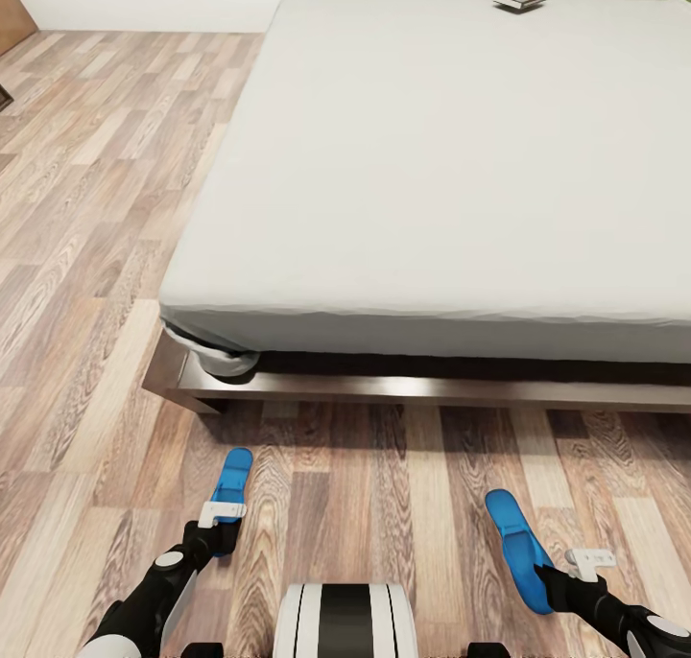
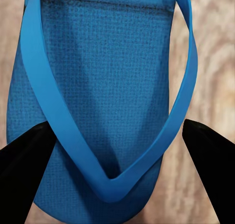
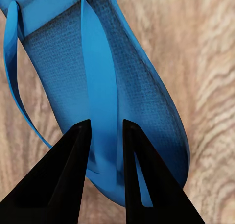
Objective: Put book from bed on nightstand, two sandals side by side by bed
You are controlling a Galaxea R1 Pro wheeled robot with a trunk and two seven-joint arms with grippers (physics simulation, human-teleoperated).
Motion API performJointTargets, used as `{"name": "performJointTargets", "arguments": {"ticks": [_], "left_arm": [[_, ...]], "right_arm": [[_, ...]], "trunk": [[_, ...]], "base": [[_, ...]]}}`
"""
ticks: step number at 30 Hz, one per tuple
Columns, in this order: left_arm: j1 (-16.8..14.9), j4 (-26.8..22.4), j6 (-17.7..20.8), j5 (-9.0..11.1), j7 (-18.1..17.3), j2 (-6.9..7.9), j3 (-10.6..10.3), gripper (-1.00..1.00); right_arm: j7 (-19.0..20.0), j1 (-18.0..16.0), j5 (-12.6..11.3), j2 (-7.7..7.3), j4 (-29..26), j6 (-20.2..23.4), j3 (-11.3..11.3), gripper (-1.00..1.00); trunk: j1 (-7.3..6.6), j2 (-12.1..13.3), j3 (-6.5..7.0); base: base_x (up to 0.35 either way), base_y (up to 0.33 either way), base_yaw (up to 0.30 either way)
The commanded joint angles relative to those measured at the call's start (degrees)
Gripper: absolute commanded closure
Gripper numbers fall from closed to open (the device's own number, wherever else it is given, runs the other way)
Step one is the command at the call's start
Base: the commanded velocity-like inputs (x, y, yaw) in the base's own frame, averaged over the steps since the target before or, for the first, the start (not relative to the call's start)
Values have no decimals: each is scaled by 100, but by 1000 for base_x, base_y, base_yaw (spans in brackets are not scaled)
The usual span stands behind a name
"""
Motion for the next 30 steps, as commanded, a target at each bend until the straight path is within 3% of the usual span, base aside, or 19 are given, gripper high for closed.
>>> {"name": "performJointTargets", "arguments": {"ticks": [1, 30], "left_arm": [[3, -1, 7, -79, -51, -6, 50, 100], [3, -1, 7, -80, -51, -6, 56, 100]], "right_arm": [[46, -1, -30, 2, -8, 51, -17, 100], [48, -1, -31, 2, -6, 51, -18, 100]], "trunk": [[1, -1, -4], [3, -2, -26]], "base": [[0, 0, 0], [0, 0, 0]]}}
